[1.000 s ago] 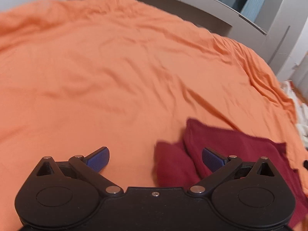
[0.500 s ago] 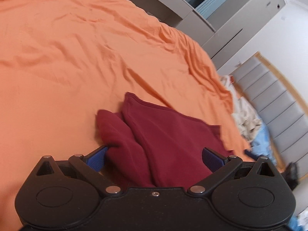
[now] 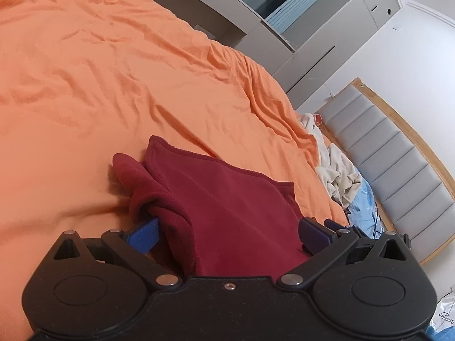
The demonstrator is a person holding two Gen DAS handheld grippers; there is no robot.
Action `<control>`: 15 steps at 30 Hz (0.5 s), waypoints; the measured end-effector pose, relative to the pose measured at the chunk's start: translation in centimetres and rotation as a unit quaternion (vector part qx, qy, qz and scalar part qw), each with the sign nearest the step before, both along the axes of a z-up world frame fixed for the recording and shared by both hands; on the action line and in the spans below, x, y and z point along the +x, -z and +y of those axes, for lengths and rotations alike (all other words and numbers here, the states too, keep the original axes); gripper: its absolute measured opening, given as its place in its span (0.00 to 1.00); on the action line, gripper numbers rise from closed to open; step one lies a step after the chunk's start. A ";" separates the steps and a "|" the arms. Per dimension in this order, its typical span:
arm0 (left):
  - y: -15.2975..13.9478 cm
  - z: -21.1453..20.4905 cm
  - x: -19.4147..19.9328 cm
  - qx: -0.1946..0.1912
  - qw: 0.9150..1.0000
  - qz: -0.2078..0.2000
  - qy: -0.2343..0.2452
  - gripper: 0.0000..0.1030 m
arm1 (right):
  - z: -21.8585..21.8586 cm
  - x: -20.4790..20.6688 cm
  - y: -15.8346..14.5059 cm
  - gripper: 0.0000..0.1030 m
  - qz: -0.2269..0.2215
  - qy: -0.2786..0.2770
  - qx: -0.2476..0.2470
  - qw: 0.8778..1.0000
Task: Fold small clothes
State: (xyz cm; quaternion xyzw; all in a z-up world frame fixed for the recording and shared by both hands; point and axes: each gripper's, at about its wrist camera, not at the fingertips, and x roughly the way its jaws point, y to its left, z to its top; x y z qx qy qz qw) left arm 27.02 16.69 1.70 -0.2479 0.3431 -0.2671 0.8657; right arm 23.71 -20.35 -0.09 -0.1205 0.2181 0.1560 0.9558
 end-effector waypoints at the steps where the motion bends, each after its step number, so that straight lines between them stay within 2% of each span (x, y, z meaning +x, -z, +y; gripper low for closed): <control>1: -0.1 0.1 -0.2 0.003 1.000 -0.001 -0.002 0.99 | 0.1 -0.1 0.1 1.00 -0.002 0.000 -0.002 1.000; 9: -0.5 -0.1 -3.5 0.033 0.998 -0.005 -0.045 0.99 | 1.1 -1.0 0.1 1.00 -0.015 -0.011 -0.011 1.000; 15: 0.2 -1.1 -7.1 0.024 1.000 -0.005 -0.018 0.99 | 1.5 -1.4 0.2 1.00 -0.018 -0.009 -0.011 1.000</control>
